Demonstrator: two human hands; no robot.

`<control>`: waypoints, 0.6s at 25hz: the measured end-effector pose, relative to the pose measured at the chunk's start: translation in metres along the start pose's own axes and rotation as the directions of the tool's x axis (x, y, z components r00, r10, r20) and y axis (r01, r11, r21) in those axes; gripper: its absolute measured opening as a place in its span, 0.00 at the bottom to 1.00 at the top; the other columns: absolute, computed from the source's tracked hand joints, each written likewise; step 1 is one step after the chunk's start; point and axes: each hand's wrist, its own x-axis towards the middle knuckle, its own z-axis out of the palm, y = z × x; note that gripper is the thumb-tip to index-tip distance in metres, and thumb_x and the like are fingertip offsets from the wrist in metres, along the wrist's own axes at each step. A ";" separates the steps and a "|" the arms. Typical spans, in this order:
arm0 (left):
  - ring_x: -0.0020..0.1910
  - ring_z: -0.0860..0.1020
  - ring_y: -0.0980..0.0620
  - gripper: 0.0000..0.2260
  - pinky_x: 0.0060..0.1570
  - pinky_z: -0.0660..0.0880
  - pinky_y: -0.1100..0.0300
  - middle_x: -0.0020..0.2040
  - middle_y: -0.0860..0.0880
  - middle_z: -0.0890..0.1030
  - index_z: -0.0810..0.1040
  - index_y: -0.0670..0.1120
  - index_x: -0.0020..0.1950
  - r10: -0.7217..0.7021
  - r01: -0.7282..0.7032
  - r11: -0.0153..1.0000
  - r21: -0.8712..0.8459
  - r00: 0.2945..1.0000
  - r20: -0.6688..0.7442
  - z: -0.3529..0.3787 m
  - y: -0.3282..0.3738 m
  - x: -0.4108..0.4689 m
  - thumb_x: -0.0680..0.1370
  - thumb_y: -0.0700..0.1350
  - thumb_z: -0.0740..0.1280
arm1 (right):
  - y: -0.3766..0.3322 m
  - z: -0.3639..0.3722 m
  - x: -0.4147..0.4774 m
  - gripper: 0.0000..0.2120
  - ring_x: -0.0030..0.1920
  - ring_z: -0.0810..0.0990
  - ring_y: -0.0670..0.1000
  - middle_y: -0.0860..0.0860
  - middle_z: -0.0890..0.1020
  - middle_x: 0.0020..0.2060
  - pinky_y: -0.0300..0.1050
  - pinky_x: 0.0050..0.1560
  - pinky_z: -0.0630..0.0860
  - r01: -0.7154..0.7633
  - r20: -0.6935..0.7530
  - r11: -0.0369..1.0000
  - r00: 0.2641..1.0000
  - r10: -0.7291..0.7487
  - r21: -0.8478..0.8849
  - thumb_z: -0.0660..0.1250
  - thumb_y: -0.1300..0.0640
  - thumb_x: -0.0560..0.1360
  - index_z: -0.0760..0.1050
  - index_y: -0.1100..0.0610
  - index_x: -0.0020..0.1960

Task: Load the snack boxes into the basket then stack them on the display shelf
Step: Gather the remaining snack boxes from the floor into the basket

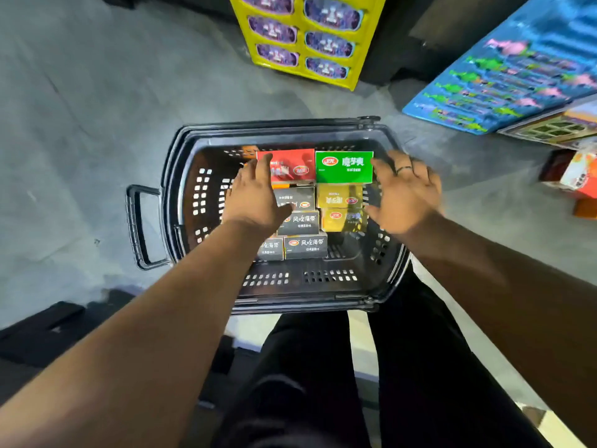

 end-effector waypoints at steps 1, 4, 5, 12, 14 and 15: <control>0.77 0.57 0.42 0.41 0.75 0.57 0.46 0.78 0.43 0.58 0.52 0.47 0.80 0.040 -0.039 0.997 0.073 0.999 -0.019 -0.010 0.012 -0.018 0.74 0.53 0.72 | 0.003 -0.013 -0.016 0.37 0.70 0.64 0.62 0.55 0.63 0.74 0.57 0.69 0.60 -0.017 -0.022 1.000 1.000 0.018 0.015 0.72 0.44 0.69 0.63 0.51 0.74; 0.79 0.52 0.44 0.37 0.76 0.51 0.42 0.80 0.47 0.56 0.53 0.51 0.79 0.145 -0.127 0.974 0.187 0.986 -0.083 -0.052 0.056 -0.077 0.76 0.56 0.67 | 0.016 -0.066 -0.069 0.36 0.73 0.61 0.61 0.54 0.59 0.76 0.58 0.72 0.57 -0.098 -0.055 0.992 0.993 0.102 0.073 0.67 0.41 0.73 0.59 0.49 0.77; 0.79 0.50 0.44 0.36 0.76 0.49 0.43 0.80 0.47 0.55 0.53 0.52 0.79 0.190 -0.164 0.962 0.220 0.976 -0.103 -0.065 0.071 -0.097 0.77 0.58 0.66 | 0.021 -0.084 -0.087 0.36 0.74 0.60 0.60 0.53 0.58 0.77 0.59 0.73 0.55 -0.115 -0.065 0.989 0.990 0.121 0.089 0.65 0.40 0.74 0.58 0.48 0.77; 0.80 0.47 0.44 0.35 0.75 0.44 0.42 0.81 0.50 0.52 0.54 0.53 0.80 0.424 -0.345 0.869 0.355 0.889 -0.174 -0.115 0.161 -0.229 0.77 0.62 0.63 | 0.070 -0.187 -0.219 0.36 0.76 0.55 0.58 0.53 0.53 0.79 0.62 0.74 0.50 -0.160 -0.197 0.968 0.960 0.198 0.192 0.63 0.37 0.75 0.56 0.45 0.78; 0.80 0.49 0.44 0.35 0.75 0.46 0.42 0.80 0.50 0.55 0.57 0.53 0.79 0.467 -0.380 0.854 0.355 0.860 -0.205 -0.120 0.189 -0.258 0.76 0.61 0.66 | 0.095 -0.201 -0.257 0.36 0.76 0.57 0.58 0.52 0.53 0.79 0.62 0.74 0.50 -0.184 -0.246 0.952 0.938 0.245 0.246 0.64 0.36 0.74 0.56 0.45 0.78; 0.80 0.50 0.44 0.35 0.75 0.48 0.42 0.80 0.50 0.56 0.59 0.53 0.78 0.486 -0.398 0.848 0.350 0.847 -0.215 -0.120 0.205 -0.271 0.75 0.60 0.67 | 0.110 -0.203 -0.276 0.37 0.76 0.57 0.59 0.52 0.53 0.79 0.62 0.74 0.50 -0.194 -0.258 0.947 0.930 0.261 0.258 0.63 0.35 0.74 0.56 0.45 0.78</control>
